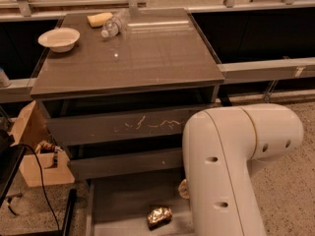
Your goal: Place orange can into bottom drawer
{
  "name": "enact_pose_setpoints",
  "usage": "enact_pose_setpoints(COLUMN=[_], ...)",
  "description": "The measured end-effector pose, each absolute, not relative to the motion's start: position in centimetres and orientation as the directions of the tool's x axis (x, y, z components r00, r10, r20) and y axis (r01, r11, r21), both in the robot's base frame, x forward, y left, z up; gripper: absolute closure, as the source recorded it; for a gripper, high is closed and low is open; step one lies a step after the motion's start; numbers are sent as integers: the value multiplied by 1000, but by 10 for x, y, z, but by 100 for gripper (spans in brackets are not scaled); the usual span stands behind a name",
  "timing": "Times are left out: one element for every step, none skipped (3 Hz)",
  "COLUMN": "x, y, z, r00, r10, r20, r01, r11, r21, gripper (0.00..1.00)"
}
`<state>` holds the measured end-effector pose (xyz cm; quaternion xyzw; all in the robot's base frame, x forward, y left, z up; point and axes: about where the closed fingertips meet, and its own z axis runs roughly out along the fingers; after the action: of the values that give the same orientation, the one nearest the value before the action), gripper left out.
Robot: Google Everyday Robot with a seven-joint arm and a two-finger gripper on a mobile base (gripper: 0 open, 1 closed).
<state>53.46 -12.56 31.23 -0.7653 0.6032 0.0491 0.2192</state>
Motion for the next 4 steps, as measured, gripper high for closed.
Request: enact_pose_setpoints(x=[534, 533, 531, 536], y=[-130, -136, -143, -149], z=[326, 348, 404, 458], r00=[268, 267, 276, 284], r10=[-907, -912, -924, -935], r20=[-325, -311, -266, -213], r01=[-940, -937, -929, -917], r11=[-173, -171, -185, -200], r21=[-292, -304, -320, -344], gripper=[100, 100, 100, 100])
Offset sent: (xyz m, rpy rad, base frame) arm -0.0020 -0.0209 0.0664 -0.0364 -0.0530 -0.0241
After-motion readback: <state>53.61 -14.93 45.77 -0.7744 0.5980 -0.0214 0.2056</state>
